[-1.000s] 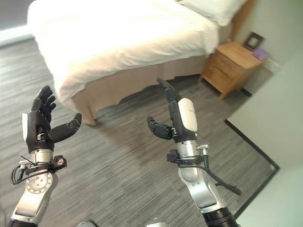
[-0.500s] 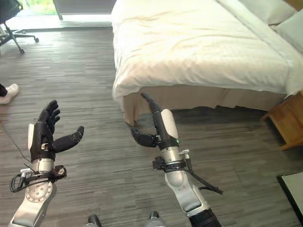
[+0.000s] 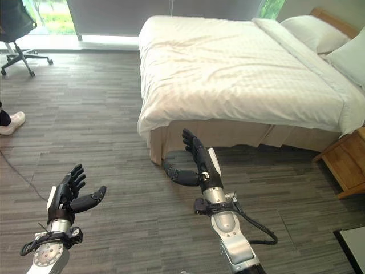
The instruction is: Pick up bed clothes into laundry basket.
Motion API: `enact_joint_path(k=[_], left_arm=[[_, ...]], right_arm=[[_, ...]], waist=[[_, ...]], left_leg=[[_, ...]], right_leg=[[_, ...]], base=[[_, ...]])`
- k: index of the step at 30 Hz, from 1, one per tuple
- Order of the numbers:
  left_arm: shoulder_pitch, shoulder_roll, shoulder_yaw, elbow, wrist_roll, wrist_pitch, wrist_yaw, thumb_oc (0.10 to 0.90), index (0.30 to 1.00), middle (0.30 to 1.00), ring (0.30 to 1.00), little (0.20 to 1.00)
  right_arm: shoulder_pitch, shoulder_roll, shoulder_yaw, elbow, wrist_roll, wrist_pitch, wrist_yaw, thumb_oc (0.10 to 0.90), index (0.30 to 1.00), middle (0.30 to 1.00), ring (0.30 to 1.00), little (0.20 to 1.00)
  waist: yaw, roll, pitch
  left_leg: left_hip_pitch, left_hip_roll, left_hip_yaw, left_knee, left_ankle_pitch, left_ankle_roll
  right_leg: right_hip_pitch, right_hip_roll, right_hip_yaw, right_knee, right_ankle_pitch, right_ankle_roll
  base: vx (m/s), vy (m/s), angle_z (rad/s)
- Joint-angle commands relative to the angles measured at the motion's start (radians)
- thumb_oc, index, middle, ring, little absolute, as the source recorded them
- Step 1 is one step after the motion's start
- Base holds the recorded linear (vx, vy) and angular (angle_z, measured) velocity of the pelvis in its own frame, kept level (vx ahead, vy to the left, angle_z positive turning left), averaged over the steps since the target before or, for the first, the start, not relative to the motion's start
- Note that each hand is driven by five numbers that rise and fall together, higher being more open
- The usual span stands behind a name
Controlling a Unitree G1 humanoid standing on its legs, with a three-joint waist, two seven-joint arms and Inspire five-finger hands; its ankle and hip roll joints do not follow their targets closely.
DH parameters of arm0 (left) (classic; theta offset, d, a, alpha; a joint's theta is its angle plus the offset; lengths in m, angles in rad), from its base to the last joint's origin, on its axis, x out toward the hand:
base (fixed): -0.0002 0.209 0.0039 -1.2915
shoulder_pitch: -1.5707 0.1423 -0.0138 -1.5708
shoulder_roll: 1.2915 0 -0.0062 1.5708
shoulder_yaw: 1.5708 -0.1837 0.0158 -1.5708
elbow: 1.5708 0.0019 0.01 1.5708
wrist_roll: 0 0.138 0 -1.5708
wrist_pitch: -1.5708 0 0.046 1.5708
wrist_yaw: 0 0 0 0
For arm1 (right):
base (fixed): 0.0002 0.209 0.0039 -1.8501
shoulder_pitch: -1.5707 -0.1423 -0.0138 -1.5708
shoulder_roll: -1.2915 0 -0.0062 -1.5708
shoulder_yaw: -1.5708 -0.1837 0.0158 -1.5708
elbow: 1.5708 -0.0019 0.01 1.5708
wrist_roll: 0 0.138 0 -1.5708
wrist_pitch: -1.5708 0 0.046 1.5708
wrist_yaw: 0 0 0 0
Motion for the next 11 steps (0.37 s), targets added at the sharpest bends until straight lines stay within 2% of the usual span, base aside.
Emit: enact_joint_path(k=[1,11], left_arm=[[-0.046,0.030,0.050,-0.093,0.001,-0.090,-0.014,0.800,0.900,0.900,0.900,0.900],[-0.033,0.020,0.060,-0.090,-0.001,-0.090,-0.020,0.800,0.900,0.900,0.900,0.900]], right_arm=[[-0.052,0.002,-0.108,-0.092,0.054,-0.117,-0.013,0.800,0.900,0.900,0.900,0.900],[-0.048,0.009,-0.131,-0.085,0.096,-0.127,0.000,0.800,0.900,0.900,0.900,0.900]], waist=[[-0.012,0.004,-0.034],[-0.014,0.001,-0.038]], left_leg=[[-0.001,0.031,0.099,-0.007,-0.147,0.006],[0.012,0.037,0.118,-0.003,-0.150,0.008]], right_leg=[[-0.031,0.036,0.019,0.007,-0.159,-0.033],[-0.021,0.036,0.025,0.007,-0.162,-0.036]], base=[[0.00,0.000,0.00],[0.01,-0.020,-0.05]])
